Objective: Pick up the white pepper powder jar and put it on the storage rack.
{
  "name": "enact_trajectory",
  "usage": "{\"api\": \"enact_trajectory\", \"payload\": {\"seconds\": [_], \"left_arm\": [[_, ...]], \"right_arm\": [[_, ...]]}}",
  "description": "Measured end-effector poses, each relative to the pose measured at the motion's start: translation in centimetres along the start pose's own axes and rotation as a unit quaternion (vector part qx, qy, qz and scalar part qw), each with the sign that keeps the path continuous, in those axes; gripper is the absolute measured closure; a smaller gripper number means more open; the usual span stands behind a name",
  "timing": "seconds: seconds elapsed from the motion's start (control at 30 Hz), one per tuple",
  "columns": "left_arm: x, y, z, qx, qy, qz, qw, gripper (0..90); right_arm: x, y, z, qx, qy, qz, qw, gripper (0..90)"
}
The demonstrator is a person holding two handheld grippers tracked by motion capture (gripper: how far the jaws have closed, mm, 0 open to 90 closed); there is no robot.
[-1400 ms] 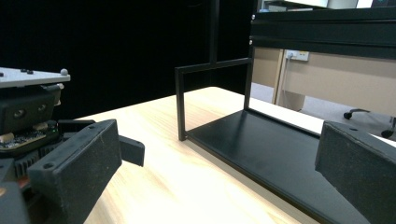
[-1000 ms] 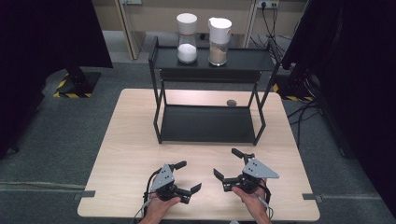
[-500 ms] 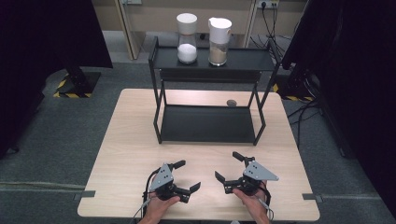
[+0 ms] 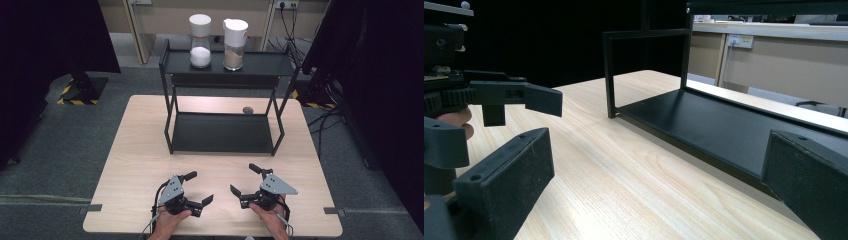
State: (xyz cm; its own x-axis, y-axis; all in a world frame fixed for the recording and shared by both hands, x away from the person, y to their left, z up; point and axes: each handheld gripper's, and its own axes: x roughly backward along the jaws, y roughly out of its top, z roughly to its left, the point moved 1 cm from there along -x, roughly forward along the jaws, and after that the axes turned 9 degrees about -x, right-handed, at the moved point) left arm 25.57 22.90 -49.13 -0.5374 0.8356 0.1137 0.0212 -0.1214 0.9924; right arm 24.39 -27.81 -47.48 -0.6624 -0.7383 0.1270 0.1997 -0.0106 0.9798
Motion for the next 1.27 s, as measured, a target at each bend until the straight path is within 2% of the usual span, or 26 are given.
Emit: {"api": "enact_trajectory", "payload": {"seconds": [1.27], "left_arm": [[-0.04,-0.02,0.02,0.001,0.0,0.001,1.0,0.2]], "right_arm": [[-0.15,-0.16,-0.04,-0.003,0.0,0.006,1.0,0.9]]}}
